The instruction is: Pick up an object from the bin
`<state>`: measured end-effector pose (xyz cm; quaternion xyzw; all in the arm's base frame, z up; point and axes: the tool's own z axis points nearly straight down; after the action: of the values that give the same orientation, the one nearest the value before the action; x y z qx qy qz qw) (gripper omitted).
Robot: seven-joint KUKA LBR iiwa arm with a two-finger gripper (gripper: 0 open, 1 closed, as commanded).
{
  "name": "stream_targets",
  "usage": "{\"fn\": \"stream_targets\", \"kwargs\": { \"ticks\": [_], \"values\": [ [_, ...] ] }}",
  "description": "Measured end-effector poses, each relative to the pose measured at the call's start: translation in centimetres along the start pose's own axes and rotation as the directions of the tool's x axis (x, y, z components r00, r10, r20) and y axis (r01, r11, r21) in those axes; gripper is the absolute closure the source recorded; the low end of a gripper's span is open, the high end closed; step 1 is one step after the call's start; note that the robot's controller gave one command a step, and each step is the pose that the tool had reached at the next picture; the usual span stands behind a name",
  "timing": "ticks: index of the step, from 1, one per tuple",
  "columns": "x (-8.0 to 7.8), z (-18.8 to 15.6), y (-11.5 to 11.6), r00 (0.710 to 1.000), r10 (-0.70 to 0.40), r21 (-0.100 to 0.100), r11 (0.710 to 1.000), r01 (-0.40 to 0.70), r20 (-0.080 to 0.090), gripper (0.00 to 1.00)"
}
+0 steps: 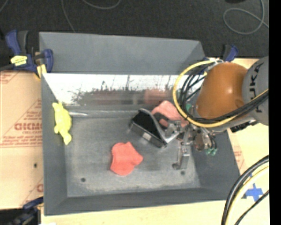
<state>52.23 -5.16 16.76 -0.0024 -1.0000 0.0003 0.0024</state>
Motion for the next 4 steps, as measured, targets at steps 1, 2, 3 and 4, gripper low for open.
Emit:
{"fn": "stream_targets", "kwargs": {
  "ticks": [1, 2, 3, 4],
  "values": [
    [-0.2, -0.4, 0.0, 1.000, -0.001, 0.001, 1.000, 0.001, 0.008, 0.00],
    [0.4, -4.6, 1.1, 1.000, 0.027, -0.001, 1.000, -0.027, -0.002, 0.00],
    [-1.9, -1.4, 3.5, 0.988, -0.156, 0.004, 0.988, 0.156, 0.018, 0.00],
    [-1.3, 3.5, 4.5, 0.970, -0.243, 0.001, 0.970, 0.243, 0.007, 0.00]
  ]
}}
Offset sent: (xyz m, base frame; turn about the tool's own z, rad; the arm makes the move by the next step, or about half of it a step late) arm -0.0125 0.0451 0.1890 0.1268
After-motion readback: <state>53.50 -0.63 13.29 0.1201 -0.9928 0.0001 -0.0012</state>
